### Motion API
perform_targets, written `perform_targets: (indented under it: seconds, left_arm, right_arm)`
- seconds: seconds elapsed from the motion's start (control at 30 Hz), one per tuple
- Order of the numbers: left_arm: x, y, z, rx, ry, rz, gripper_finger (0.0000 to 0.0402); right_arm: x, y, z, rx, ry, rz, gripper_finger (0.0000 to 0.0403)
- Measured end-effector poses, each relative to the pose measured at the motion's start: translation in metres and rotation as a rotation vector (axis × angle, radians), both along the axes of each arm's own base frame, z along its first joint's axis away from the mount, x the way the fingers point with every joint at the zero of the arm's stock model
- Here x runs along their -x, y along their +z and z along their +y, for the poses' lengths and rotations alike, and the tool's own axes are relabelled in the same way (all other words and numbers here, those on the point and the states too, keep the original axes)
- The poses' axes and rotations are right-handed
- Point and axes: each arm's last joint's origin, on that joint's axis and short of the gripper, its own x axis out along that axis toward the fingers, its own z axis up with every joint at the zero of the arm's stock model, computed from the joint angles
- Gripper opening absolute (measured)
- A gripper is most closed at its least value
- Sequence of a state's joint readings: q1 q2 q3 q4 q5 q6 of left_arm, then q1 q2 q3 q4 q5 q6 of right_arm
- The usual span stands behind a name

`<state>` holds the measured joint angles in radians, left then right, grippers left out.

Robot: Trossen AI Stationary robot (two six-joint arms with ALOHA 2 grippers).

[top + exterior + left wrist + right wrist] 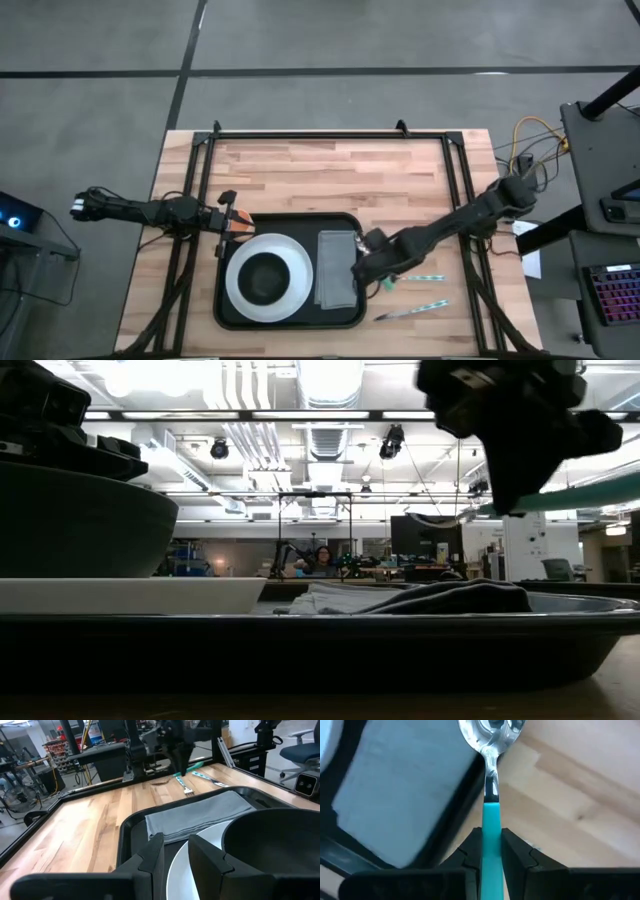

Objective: Set up tray
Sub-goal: Put the green spoon on the gray napkin on the black tray

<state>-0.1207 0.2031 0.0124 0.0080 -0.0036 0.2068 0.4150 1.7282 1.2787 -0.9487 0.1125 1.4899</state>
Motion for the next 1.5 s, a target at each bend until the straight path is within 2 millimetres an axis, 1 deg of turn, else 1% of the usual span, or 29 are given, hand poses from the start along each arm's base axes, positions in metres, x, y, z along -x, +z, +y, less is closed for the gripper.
perform_targets:
  seconds: [0.27,0.57,0.67,0.8,1.0,1.3,1.4,1.5]
  left_arm:
    - [0.0,0.0,0.0,0.0,0.0,-0.001,0.0071]
    - [0.0,0.0,0.0,0.0,0.0,-0.002,0.0071]
    - [0.0,0.0,0.0,0.0,0.0,-0.002,0.0071]
    - [0.0,0.0,0.0,0.0,0.0,-0.002,0.0071]
    - [0.0,0.0,0.0,0.0,0.0,-0.002,0.0071]
    - [0.0,0.0,0.0,0.0,0.0,-0.002,0.0071]
    - [0.0,0.0,0.0,0.0,0.0,-0.002,0.0071]
    - [0.0,0.0,0.0,0.0,0.0,-0.002,0.0071]
  right_arm:
    - [-0.043,0.0,0.023,-0.037,-0.108,-0.019,0.0037]
    - [-0.072,-0.015,0.037,-0.066,-0.232,0.012,0.0035]
    - [-0.079,-0.016,0.04,-0.057,-0.28,-0.004,0.0035]
    - [-0.081,-0.015,0.039,-0.018,-0.356,-0.006,0.0035]
    - [-0.078,-0.022,0.034,0.001,-0.436,0.025,0.0035]
    - [-0.08,-0.027,0.034,0.01,-0.461,-0.025,0.0035]
    - [-0.079,-0.03,0.032,0.03,-0.469,-0.028,0.0035]
    - [-0.078,-0.037,0.032,0.029,-0.47,-0.034,0.0035]
